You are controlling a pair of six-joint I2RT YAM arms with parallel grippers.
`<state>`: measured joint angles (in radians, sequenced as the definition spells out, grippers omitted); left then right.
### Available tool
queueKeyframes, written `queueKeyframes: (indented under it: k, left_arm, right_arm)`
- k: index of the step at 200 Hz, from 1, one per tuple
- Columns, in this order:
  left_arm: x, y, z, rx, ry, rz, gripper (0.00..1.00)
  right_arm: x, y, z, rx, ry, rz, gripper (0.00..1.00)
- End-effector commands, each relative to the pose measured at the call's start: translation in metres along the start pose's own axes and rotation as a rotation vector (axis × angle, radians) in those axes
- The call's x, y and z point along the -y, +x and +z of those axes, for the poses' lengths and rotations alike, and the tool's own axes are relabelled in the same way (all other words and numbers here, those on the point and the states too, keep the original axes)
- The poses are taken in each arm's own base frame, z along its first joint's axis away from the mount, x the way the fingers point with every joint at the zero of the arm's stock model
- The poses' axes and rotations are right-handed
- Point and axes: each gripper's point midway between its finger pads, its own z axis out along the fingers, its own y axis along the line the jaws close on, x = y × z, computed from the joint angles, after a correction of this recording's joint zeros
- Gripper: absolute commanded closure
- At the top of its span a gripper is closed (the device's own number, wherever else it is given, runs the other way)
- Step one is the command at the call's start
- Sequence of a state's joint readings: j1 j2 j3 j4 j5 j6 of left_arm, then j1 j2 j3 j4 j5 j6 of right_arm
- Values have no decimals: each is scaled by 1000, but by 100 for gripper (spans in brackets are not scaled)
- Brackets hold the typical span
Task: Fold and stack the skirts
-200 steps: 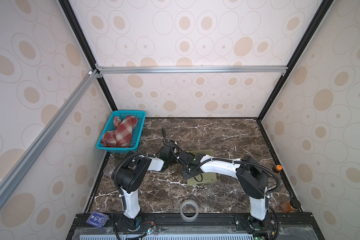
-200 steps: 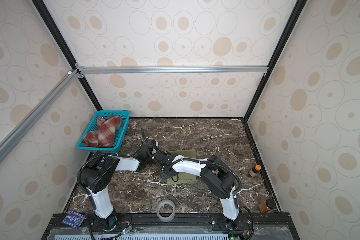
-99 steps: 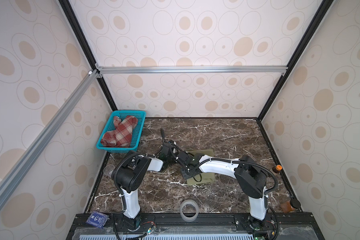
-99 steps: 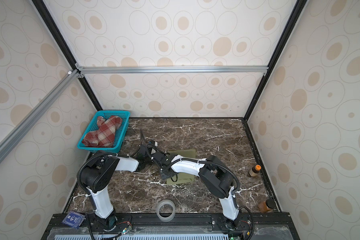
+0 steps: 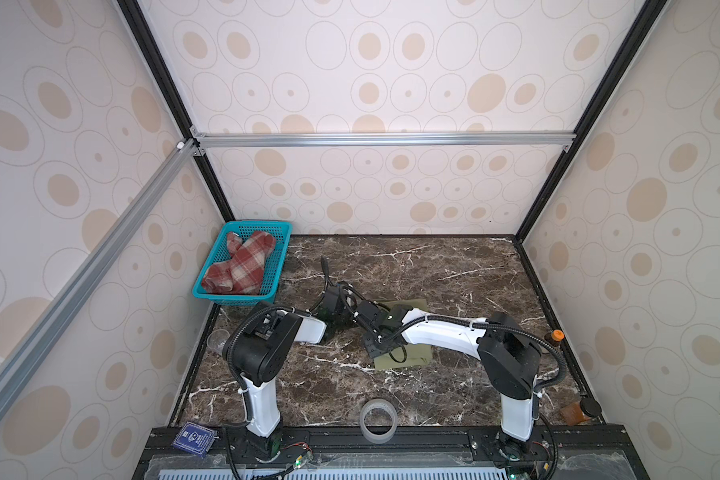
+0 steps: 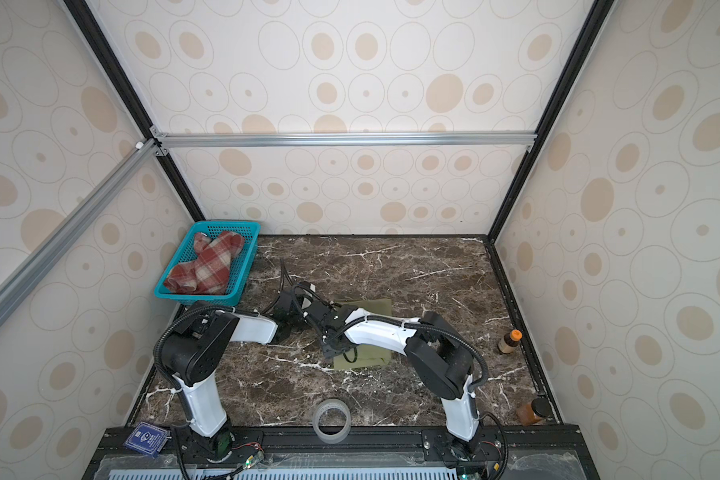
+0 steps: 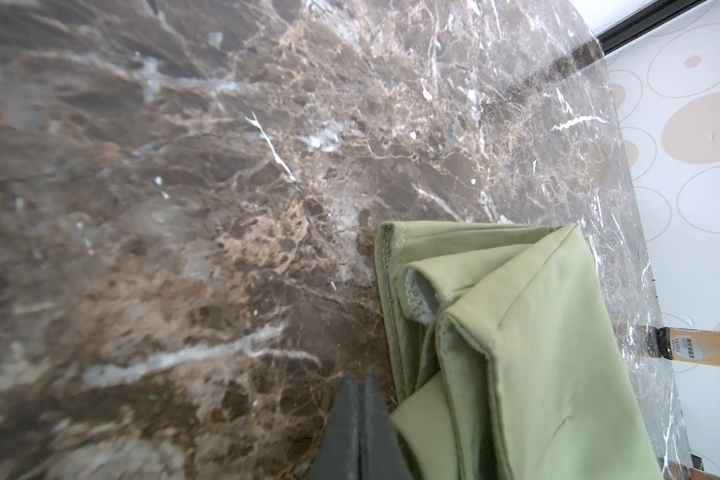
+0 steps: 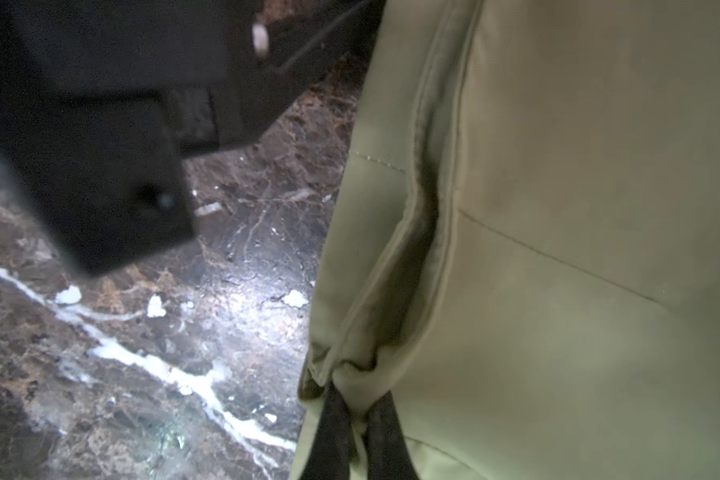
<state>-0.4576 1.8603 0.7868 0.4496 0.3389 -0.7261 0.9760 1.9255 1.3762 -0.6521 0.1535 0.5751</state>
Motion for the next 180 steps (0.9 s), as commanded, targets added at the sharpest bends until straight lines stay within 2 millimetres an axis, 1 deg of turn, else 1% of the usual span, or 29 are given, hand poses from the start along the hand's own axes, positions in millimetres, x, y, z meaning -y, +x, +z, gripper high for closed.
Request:
queueKeyframes:
  k: [1,36,75,89,108,124,145,161,180]
  left_arm:
    - [10,-10,-9,32,38,-14,98]
    - [11,-9,-12,33,43,-18,98]
    - [12,-9,-9,32,54,-26,98]
    - [11,-9,-7,30,54,-27,98]
    - [10,-7,-5,27,52,-31,98]
    - [10,-9,-7,32,50,-30,98]
    - [13,-14,-13,47,39,-14,98]
    - [15,-19,-20,56,23,7,98]
    - [18,-21,-32,59,7,20,98]
  right_arm:
    - [1,4,-15,-7,1,-18,100]
    - [-1,12,-17,-34,-24,-25,100]
    - [-1,22,-15,-60,-37,-23,100]
    - [-1,25,-14,-63,-35,-23,98]
    - [-1,28,-12,-70,-36,-20,88]
    - [-1,29,-10,-74,-42,-15,74]
    - [-3,30,-16,-70,-63,-4,56]
    - [-3,30,-25,-59,-81,8,50]
    - [2,29,-40,-42,-96,25,48]
